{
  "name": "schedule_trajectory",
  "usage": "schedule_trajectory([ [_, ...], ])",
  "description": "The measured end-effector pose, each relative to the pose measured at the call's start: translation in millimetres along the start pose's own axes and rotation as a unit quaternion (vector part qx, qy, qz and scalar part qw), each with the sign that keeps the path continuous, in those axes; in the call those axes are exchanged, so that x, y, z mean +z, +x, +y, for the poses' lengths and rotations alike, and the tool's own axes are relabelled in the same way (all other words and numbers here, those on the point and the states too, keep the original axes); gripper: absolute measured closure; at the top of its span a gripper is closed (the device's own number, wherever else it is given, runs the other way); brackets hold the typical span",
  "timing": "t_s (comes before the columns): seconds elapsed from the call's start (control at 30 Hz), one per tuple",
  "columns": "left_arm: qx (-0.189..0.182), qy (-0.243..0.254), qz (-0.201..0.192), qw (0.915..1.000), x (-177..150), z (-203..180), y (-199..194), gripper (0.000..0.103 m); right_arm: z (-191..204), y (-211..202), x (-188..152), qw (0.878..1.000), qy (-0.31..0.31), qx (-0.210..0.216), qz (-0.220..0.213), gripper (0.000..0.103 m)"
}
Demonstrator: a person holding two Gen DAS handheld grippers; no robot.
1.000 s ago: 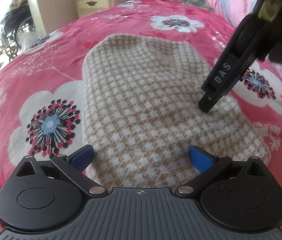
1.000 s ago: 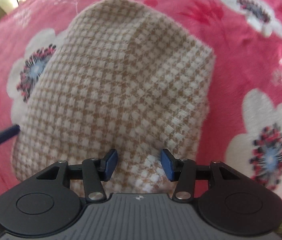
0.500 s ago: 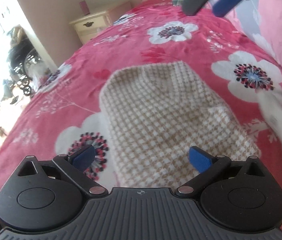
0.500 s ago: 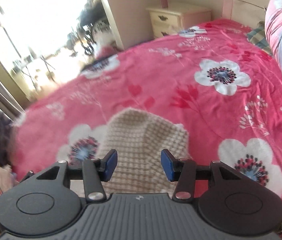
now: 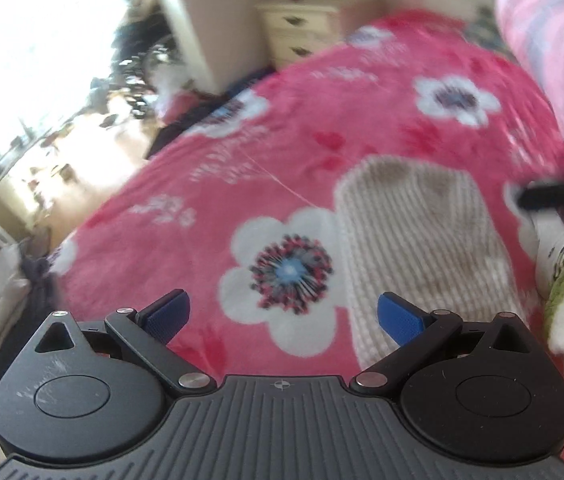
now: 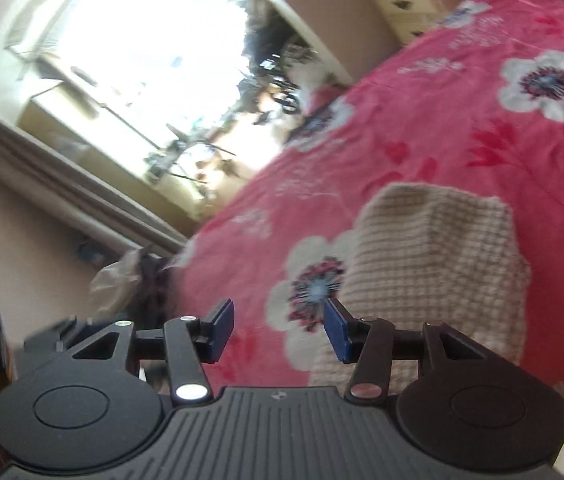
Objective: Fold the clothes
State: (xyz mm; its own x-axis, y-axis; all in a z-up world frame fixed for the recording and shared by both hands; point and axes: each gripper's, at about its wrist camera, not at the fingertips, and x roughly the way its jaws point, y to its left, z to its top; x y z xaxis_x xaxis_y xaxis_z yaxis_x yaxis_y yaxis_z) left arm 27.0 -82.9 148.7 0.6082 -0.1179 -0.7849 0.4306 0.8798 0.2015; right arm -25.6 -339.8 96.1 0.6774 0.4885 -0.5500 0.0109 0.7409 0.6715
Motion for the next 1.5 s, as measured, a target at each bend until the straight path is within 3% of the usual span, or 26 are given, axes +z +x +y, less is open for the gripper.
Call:
schedule_trajectory([
  [0.07,-0.004,-0.037,-0.016,0.9992,2,8,-11,0.002,6,-13,-11,1.0,-0.005,0.014,-0.024,0.05],
  [0.17,-0.007,-0.087,-0.025,0.9959,-2,12,-17,0.002,10,-22,-31,0.996,-0.032,0.0,-0.08,0.044],
  [0.3,0.03,-0.102,-0.018,0.9942,-15,-1,-8,0.002,-4,-4,-65,0.98,-0.079,-0.106,-0.147,0.044],
  [0.37,0.042,-0.091,-0.015,0.9948,-21,-15,-4,0.002,-16,7,-81,0.977,-0.057,-0.151,-0.138,0.043],
  [0.43,0.055,-0.073,-0.014,0.9957,-27,-30,0,0.001,-25,7,-92,0.981,-0.038,-0.129,-0.136,0.044],
  [0.6,0.061,-0.048,0.014,0.9969,-26,-59,11,0.002,-45,6,-92,0.982,-0.005,-0.155,-0.112,0.044],
  [0.77,0.075,-0.032,0.005,0.9966,-25,-74,0,0.002,-55,-2,-99,0.978,-0.014,-0.183,-0.102,0.044],
  [0.9,0.074,-0.058,0.017,0.9954,-14,-76,-10,0.002,-57,-9,-104,0.974,-0.035,-0.2,-0.1,0.044],
  [0.97,0.075,-0.064,-0.003,0.9951,-3,-77,-22,0.002,-58,-12,-106,0.972,-0.044,-0.207,-0.1,0.044],
  [1.07,0.083,-0.073,-0.063,0.9918,20,-76,-51,0.002,-60,-17,-109,0.97,-0.056,-0.217,-0.099,0.044],
  [1.2,0.068,-0.138,-0.111,0.9818,41,-59,-74,0.0,-60,-21,-111,0.968,-0.058,-0.221,-0.103,0.044],
  [1.3,0.023,-0.174,-0.102,0.9792,40,-57,-64,0.0,-62,-22,-107,0.968,-0.055,-0.222,-0.107,0.044],
  [1.5,-0.041,-0.134,-0.089,0.986,1,-78,-17,0.0,-70,-17,-106,0.968,-0.046,-0.228,-0.098,0.044],
])
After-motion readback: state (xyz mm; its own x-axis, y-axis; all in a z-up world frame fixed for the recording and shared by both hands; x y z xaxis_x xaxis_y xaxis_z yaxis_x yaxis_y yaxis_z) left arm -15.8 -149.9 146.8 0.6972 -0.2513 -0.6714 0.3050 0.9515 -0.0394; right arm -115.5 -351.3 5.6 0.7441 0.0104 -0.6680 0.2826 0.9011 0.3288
